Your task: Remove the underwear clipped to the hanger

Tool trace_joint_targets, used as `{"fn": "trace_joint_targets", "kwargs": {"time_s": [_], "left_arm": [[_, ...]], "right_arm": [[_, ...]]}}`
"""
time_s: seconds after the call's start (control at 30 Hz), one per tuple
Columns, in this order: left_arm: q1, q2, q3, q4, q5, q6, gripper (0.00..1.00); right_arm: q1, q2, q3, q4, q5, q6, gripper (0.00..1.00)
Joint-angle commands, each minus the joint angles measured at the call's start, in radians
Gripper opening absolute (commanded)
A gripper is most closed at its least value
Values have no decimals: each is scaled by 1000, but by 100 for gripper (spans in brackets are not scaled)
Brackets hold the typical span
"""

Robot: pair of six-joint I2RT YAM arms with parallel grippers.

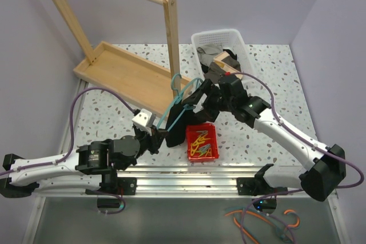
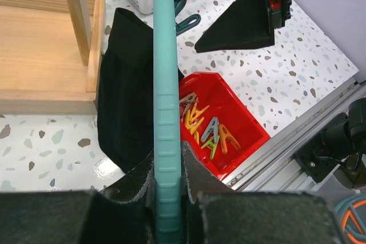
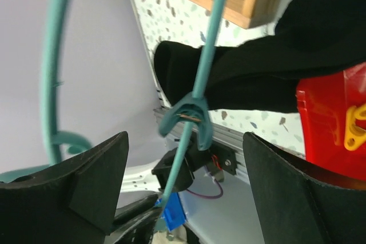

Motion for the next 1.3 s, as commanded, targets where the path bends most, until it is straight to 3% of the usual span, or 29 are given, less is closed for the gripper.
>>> {"fn": "trace_joint_targets", "kwargs": {"time_s": [0.0,0.1,0.27,0.43,0.53,0.7,0.87,0.97,1.17,1.27], "left_arm": [[-3,-2,3,77,-18,-14,0],[-3,1,2,84,-15,-16,0],[-3,10,-1,90,-16,-22,0],[-3,4,-3,95,-19,-23,0],[-3,1,-4,92,-22,-23,0],[-3,1,-6,90,-15,-23,0],[-3,-4,-9,87,-10,-25,0],[-3,-10,-6,81,-10,-25,0],[-3,-37,0,44,-25,-31,0],[-1,-51,-3,35,-35,-33,0]], "right_arm": [[-3,15,30,-48,-48,16,84],[-3,21,11,-2,-52,41,76],[-3,34,7,32,-68,63,50],[-2,34,-6,32,-76,64,40],[-2,34,-19,36,-85,66,45],[-2,52,-18,47,-91,63,66],[-5,83,16,39,-79,55,67],[-5,115,28,46,-87,58,58],[-5,103,8,55,-90,64,27],[-5,77,-10,49,-90,64,19]]}}
